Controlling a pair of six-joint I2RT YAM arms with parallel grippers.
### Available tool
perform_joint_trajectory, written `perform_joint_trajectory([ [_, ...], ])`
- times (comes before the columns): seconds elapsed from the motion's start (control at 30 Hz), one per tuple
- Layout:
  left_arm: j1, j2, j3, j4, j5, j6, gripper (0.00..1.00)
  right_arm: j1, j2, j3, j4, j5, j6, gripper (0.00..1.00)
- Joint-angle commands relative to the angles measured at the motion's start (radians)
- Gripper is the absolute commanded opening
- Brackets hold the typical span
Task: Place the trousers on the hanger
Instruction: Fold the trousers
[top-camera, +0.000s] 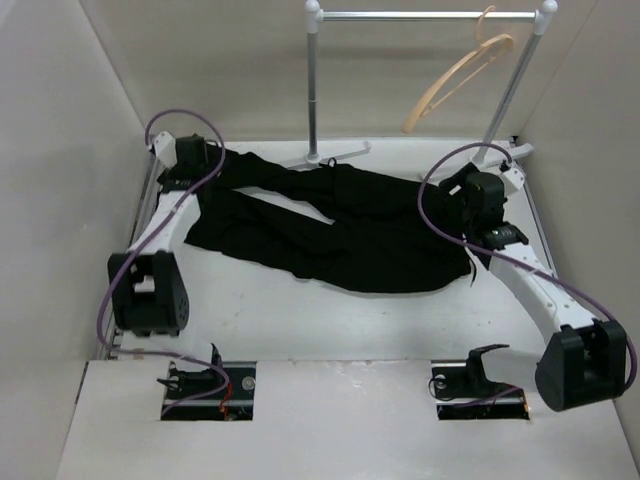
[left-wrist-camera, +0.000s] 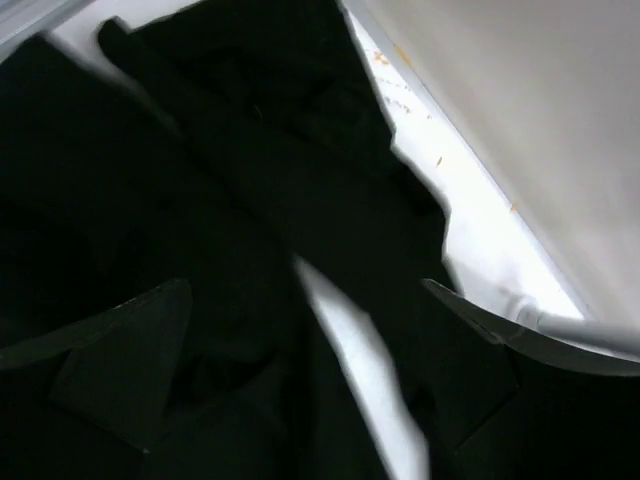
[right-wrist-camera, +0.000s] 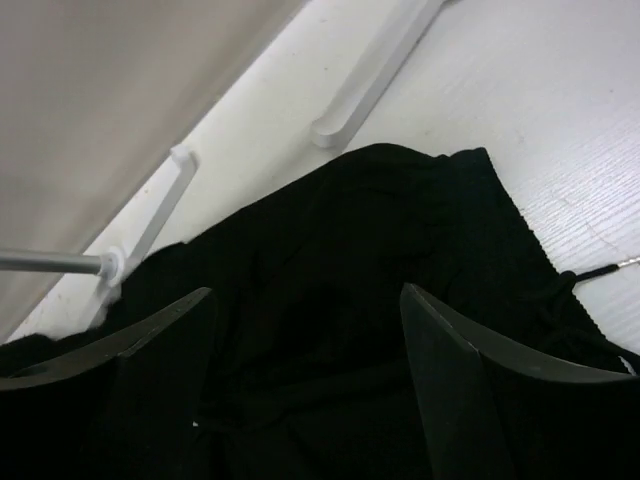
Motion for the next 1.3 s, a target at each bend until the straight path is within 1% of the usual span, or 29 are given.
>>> perform_joint_trajectory([
  [0.0, -0.018, -0.350, -0.249, 0.215, -0.036, 0.006, 0.94, 0.060, -0.120, -0.081, 0.117, 0.038, -0.045, 0.80],
  [0.03, -0.031, -0.428, -0.353, 0.249, -0.068, -0.018, 0.93, 0.086, -0.155, -0.112, 0.117, 0.049, -0.057, 0.79],
  [0.07, -0.048, -0.505, -0.457, 0.269, -0.108, -0.050, 0.92, 0.122, -0.189, -0.144, 0.123, 0.057, -0.068, 0.71],
  [0.1, -0.064, -0.572, -0.554, 0.281, -0.143, -0.083, 0.88, 0.153, -0.224, -0.176, 0.123, 0.066, -0.080, 0.57],
  [0.13, -0.078, -0.626, -0.640, 0.287, -0.168, -0.109, 0.81, 0.176, -0.261, -0.208, 0.115, 0.072, -0.080, 0.41],
  [0.17, -0.078, -0.663, -0.714, 0.287, -0.182, -0.126, 0.69, 0.201, -0.300, -0.242, 0.110, 0.067, -0.080, 0.25],
  [0.2, -0.069, -0.683, -0.774, 0.283, -0.185, -0.146, 0.55, 0.228, -0.336, -0.276, 0.103, 0.066, -0.076, 0.14],
  [0.23, -0.042, -0.693, -0.822, 0.274, -0.183, -0.170, 0.46, 0.254, -0.373, -0.306, 0.094, 0.073, -0.071, 0.09],
  [0.27, 0.005, -0.683, -0.854, 0.261, -0.176, -0.192, 0.37, 0.277, -0.410, -0.334, 0.077, 0.077, -0.067, 0.08],
  [0.3, 0.050, -0.662, -0.877, 0.246, -0.144, -0.219, 0.33, 0.294, -0.444, -0.357, 0.062, 0.081, -0.059, 0.08],
  [0.33, 0.101, -0.629, -0.889, 0.247, -0.095, -0.247, 0.32, 0.310, -0.475, -0.379, 0.046, 0.087, -0.053, 0.09],
  [0.4, 0.179, -0.534, -0.893, 0.275, 0.005, -0.279, 0.32, 0.342, -0.524, -0.415, 0.026, 0.090, -0.047, 0.11],
  [0.43, 0.201, -0.474, -0.884, 0.305, 0.054, -0.287, 0.35, 0.353, -0.541, -0.431, 0.023, 0.083, -0.047, 0.12],
  [0.47, 0.214, -0.409, -0.867, 0.344, 0.097, -0.287, 0.39, 0.362, -0.550, -0.443, 0.021, 0.078, -0.045, 0.13],
  [0.5, 0.222, -0.351, -0.845, 0.373, 0.131, -0.284, 0.45, 0.371, -0.558, -0.454, 0.021, 0.074, -0.041, 0.14],
  [0.53, 0.228, -0.310, -0.827, 0.385, 0.154, -0.282, 0.47, 0.383, -0.561, -0.463, 0.025, 0.070, -0.036, 0.15],
  [0.63, 0.242, -0.187, -0.773, 0.422, 0.170, -0.292, 0.52, 0.399, -0.556, -0.480, 0.031, 0.070, -0.034, 0.17],
  [0.67, 0.242, -0.153, -0.758, 0.433, 0.162, -0.290, 0.53, 0.400, -0.555, -0.488, 0.034, 0.070, -0.034, 0.19],
  [0.73, 0.245, -0.092, -0.730, 0.457, 0.160, -0.293, 0.52, 0.400, -0.555, -0.503, 0.035, 0.081, -0.030, 0.27],
  [0.77, 0.247, -0.064, -0.719, 0.479, 0.163, -0.293, 0.50, 0.399, -0.556, -0.514, 0.035, 0.086, -0.024, 0.33],
  [0.8, 0.247, -0.038, -0.707, 0.500, 0.168, -0.296, 0.43, 0.393, -0.558, -0.521, 0.032, 0.086, -0.013, 0.39],
  [0.9, 0.244, 0.002, -0.670, 0.521, 0.162, -0.310, 0.13, 0.341, -0.556, -0.549, 0.034, 0.089, 0.012, 0.53],
  [0.93, 0.244, -0.004, -0.667, 0.519, 0.151, -0.318, 0.07, 0.319, -0.549, -0.554, 0.028, 0.087, 0.018, 0.57],
  [0.97, 0.244, -0.024, -0.673, 0.517, 0.128, -0.331, 0.03, 0.299, -0.544, -0.560, 0.025, 0.089, 0.027, 0.60],
  [1.03, 0.241, -0.105, -0.713, 0.479, 0.060, -0.341, 0.00, 0.267, -0.533, -0.572, 0.022, 0.095, 0.047, 0.63],
  [1.1, 0.241, -0.256, -0.786, 0.366, -0.042, -0.362, 0.00, 0.233, -0.530, -0.587, 0.009, 0.113, 0.080, 0.65],
  [1.17, 0.236, -0.440, -0.856, 0.215, -0.150, -0.368, 0.00, 0.192, -0.504, -0.591, -0.009, 0.133, 0.100, 0.65],
  [1.23, 0.236, -0.612, -0.908, 0.072, -0.206, -0.367, 0.02, 0.141, -0.452, -0.577, -0.043, 0.146, 0.120, 0.65],
  [1.27, 0.236, -0.666, -0.923, 0.032, -0.218, -0.365, 0.04, 0.126, -0.428, -0.572, -0.052, 0.144, 0.131, 0.65],
])
